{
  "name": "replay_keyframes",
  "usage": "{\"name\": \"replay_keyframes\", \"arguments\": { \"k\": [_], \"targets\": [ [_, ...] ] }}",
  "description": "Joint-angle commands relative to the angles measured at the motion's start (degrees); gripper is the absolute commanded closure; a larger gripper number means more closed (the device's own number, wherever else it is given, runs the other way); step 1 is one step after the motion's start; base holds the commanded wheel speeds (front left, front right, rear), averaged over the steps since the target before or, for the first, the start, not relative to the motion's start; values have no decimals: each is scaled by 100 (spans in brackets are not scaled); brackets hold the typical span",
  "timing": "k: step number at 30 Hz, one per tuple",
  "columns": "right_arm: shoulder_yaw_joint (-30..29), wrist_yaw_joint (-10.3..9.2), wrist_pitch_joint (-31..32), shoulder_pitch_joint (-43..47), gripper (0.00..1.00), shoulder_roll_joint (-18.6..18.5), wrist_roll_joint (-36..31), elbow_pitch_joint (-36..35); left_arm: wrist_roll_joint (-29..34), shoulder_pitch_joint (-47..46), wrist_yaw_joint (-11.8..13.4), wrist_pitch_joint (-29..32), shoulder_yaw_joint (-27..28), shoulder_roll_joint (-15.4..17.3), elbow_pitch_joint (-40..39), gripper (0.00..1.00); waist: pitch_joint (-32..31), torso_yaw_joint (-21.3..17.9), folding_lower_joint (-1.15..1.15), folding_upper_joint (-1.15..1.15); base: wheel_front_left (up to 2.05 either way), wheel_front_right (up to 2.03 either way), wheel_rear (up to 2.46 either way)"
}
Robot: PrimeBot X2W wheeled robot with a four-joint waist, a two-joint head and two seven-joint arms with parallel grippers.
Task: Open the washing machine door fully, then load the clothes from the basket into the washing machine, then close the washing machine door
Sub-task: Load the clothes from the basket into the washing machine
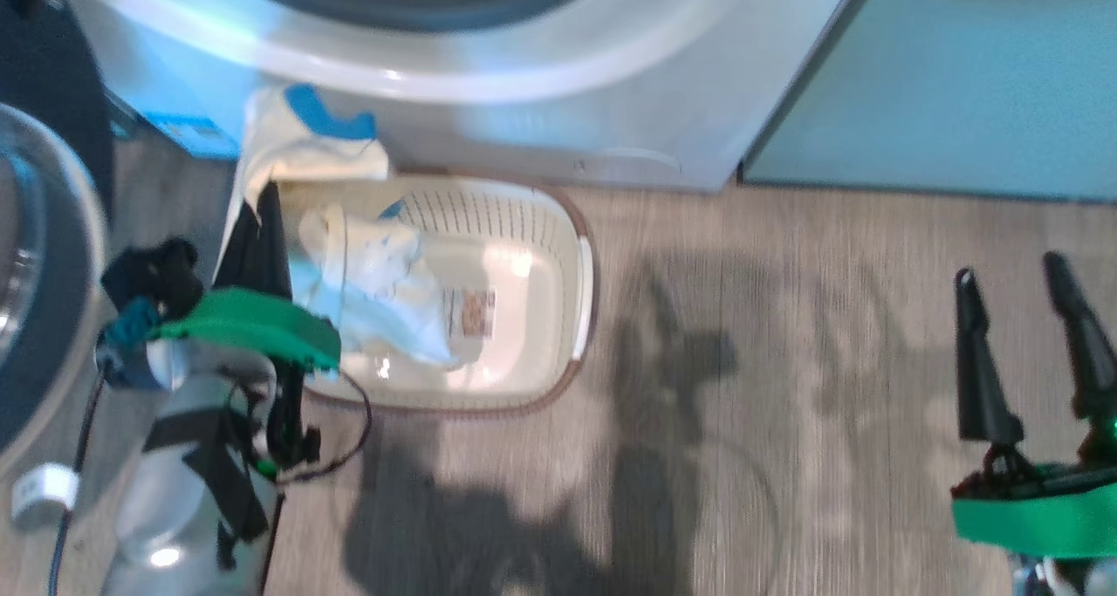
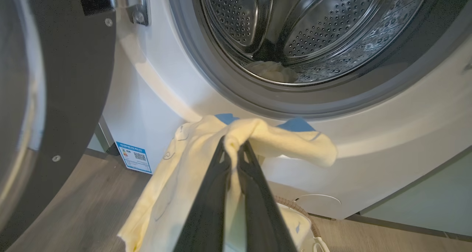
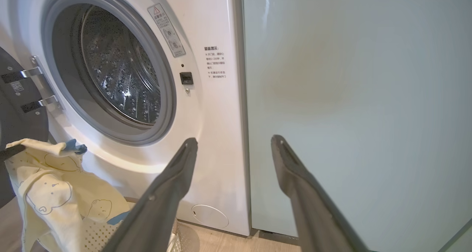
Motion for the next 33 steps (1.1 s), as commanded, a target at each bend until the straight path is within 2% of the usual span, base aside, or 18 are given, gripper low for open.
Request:
{"name": "replay_keyframes", "arguments": {
  "k": [1,9,18,33],
  "targets": [
    [162,-16,-37,98,0,-89,-42,-117,72,128,-6,-52,207,145,-274,100,-476,132,1,-1,0,0,0],
    [306,-16,-37,383,0,-89,-20,237,137,973,103,18,286,235,-790,100,-1382,254,1,-1,0,0,0],
    [412,-16,-37,708,0,-89,70,471,65,1770,259,362,331,248,-1472,100,-2053,375,1,-1,0,0,0],
    [417,-16,-37,884,0,-89,97,525,62,2308,394,647,256,258,-2028,100,-2315,424,1,-1,0,0,0]
  ]
}}
